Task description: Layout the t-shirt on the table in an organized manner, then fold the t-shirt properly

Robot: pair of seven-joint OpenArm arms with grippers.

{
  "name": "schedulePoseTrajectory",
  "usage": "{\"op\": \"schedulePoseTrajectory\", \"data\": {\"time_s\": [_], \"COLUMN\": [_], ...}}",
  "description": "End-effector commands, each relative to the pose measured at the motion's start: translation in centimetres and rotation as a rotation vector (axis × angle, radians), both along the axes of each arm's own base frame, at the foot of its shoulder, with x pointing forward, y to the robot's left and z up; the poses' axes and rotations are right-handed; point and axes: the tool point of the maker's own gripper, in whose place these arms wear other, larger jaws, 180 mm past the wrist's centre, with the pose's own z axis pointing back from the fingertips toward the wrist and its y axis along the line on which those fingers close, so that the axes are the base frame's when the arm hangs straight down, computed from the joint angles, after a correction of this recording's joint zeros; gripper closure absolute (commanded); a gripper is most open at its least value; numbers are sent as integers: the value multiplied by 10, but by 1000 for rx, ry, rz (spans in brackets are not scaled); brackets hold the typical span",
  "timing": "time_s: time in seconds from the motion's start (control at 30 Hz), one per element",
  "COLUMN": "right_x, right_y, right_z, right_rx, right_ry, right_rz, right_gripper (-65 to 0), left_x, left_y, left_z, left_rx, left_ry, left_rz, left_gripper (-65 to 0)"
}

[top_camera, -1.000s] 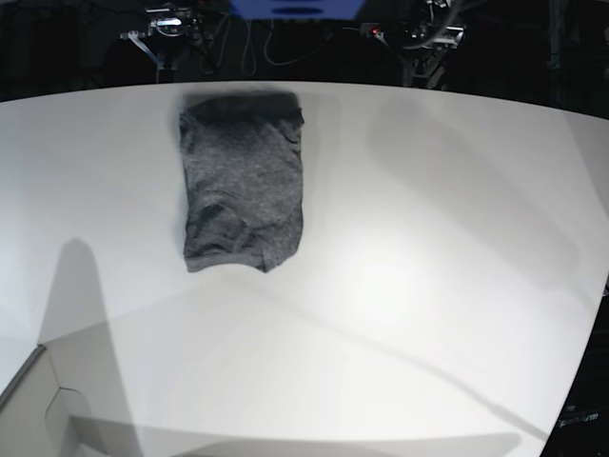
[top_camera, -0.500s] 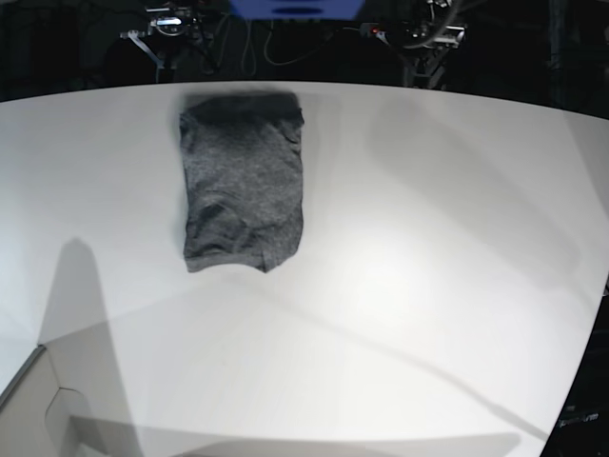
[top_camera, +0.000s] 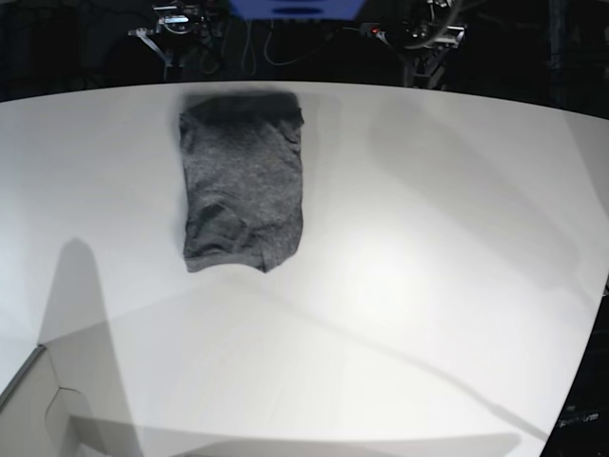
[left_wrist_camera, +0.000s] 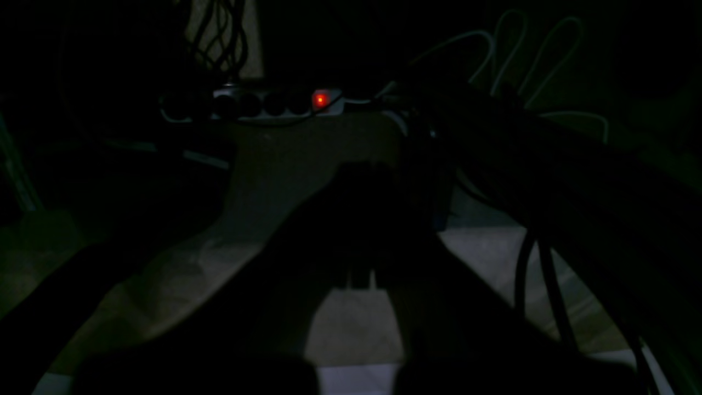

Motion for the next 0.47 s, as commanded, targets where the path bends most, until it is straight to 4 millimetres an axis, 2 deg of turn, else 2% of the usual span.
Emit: {"op": "schedulePoseTrajectory", "data": {"time_s": [0.0,0.07,0.43], "right_x": [-3,-9,-7], "right_y": [-4,-8,-7], "right_z": [1,1,1], "right_rx": [-8,-15,-14], "right_ry": [-3,3,2], "right_rz": [1,3,4], "right_gripper": [0,0,0], "left_x": [3,3,3], "left_y": [-1,-1,1], "left_z": [0,0,1], "left_rx": [-3,-3,0], "left_ry": [-9,-9,-12], "left_rz": [4,4,5], "left_gripper": [-1,-1,-1]}}
